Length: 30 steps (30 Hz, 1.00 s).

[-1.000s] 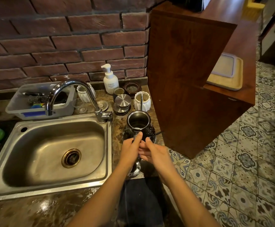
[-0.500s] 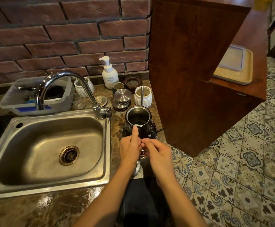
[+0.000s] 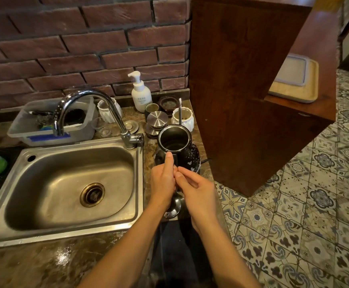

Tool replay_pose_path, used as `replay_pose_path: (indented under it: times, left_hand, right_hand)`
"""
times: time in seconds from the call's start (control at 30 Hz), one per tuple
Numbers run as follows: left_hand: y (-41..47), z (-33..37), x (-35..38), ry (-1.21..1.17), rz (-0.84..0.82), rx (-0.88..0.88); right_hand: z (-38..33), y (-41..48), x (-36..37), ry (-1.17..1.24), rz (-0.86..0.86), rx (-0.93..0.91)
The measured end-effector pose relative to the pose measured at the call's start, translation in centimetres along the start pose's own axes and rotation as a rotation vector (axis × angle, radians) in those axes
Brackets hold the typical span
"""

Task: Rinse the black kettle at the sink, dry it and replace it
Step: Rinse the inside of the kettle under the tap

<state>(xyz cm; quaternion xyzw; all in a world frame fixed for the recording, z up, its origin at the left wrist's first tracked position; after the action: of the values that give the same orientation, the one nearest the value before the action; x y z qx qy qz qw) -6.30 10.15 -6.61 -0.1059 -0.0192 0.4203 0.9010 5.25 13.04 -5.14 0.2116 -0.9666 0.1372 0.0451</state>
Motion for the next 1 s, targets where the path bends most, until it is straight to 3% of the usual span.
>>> replay_pose_path:
  times: [0.47, 1.0]
  left_hand:
    - [-5.0, 4.5, -6.3, -0.094, 0.043, 0.034]
    - [-13.1, 7.7, -21.4, -0.044, -0.008, 0.136]
  right_hand:
    - [-4.1, -5.6, 4.0, -0.149, -0.145, -0.092]
    - [-5.5, -18.0, 14.3, -0.252, -0.323, -0.141]
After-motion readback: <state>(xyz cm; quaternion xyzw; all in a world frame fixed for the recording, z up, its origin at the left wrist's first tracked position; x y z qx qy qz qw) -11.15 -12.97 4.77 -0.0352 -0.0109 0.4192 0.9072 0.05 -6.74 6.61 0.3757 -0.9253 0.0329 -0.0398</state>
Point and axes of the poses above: each hand's wrist, its own y-axis towards the middle knuckle, its own x-axis out of the palm, z = x × y, the point moved 5 cm from there along y, towards the middle knuckle, and after that the axes turned 4 degrees about -x, right-handed, at the moved point
